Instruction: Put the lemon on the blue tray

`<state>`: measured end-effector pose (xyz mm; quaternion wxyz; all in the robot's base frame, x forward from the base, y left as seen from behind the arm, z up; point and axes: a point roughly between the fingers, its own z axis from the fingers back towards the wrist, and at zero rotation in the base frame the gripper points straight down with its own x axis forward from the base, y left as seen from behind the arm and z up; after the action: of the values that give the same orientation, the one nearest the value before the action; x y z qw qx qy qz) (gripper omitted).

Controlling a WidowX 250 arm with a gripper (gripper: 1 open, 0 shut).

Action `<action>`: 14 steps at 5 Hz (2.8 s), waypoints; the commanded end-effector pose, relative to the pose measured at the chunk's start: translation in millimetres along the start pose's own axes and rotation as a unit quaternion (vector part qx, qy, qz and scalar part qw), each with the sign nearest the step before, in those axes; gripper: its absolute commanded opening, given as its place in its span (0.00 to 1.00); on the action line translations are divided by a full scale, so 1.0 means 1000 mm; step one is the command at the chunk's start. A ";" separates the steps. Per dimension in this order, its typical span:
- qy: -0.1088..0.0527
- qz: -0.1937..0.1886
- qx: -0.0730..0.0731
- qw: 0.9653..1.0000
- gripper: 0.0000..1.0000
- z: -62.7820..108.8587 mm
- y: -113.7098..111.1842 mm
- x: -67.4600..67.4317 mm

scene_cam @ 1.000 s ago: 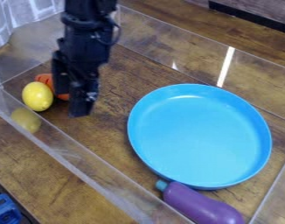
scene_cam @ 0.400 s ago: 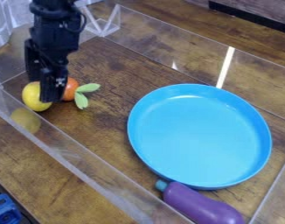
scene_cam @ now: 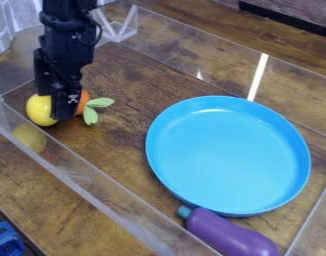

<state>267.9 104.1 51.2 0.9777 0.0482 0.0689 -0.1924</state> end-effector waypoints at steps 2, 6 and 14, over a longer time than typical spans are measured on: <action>-0.011 0.012 -0.004 1.000 0.00 -0.010 0.006 -0.001; -0.031 0.021 -0.018 0.999 0.00 -0.016 0.006 -0.009; -0.043 0.016 -0.017 0.999 0.00 -0.001 -0.004 -0.011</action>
<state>249.8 100.6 35.0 0.9810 0.0112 0.0525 -0.1866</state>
